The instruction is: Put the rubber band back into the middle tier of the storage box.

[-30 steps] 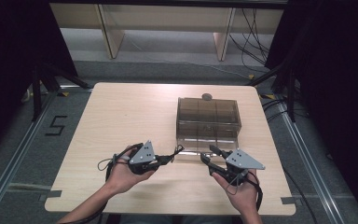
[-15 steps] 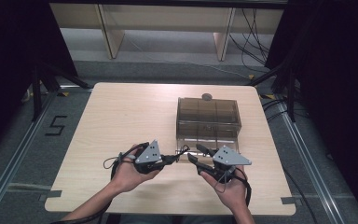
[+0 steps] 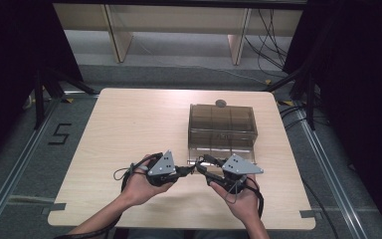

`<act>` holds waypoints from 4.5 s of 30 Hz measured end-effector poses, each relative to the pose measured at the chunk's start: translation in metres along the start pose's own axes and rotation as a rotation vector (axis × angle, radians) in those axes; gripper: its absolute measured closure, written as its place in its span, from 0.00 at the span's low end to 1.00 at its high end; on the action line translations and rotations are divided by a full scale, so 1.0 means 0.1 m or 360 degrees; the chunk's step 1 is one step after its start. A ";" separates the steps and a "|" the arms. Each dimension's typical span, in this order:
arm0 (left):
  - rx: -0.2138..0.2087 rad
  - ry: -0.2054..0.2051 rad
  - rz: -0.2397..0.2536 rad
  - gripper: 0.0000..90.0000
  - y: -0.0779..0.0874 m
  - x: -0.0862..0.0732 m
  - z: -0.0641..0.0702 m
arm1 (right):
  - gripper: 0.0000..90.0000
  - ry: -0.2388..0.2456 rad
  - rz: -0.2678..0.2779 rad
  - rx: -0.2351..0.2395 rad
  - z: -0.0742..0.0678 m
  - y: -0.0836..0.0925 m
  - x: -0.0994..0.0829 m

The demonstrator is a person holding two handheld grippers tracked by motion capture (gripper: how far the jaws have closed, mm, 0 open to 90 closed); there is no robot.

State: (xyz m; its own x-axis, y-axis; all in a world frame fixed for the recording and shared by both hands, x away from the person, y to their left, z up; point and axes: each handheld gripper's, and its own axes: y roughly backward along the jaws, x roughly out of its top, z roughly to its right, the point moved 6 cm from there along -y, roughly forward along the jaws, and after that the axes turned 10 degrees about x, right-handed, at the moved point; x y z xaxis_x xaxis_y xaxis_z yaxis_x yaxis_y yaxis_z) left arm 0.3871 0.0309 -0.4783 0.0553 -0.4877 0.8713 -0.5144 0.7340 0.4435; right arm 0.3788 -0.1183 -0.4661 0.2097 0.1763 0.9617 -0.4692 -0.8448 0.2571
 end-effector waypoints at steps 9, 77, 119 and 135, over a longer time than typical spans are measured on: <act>-0.0009 -0.0003 -0.0005 0.98 -0.02 0.00 0.04 | 0.92 0.0029 -0.0075 0.0037 -0.04 -0.01 0.00; 0.0461 0.0431 0.0119 0.58 0.69 -0.97 -0.47 | 0.96 -0.0115 -0.1462 0.0105 0.65 1.00 -0.06; 0.0484 0.0455 0.0094 0.56 0.68 -1.03 -0.52 | 0.96 -0.0217 -0.1775 0.0182 1.00 0.89 0.08; 0.0481 0.0473 0.0095 0.56 0.68 -1.03 -0.52 | 0.96 -0.0231 -0.1770 0.0154 1.11 0.85 0.11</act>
State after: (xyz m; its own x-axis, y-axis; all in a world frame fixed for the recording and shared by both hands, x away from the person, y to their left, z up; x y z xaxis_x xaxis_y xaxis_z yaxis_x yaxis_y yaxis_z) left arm 0.3907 0.1551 -0.5270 0.2391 -0.2585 0.9359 -0.7493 0.5638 0.3472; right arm 0.4370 -0.2439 -0.4439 0.5708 0.8009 0.1810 0.1077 -0.2916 0.9505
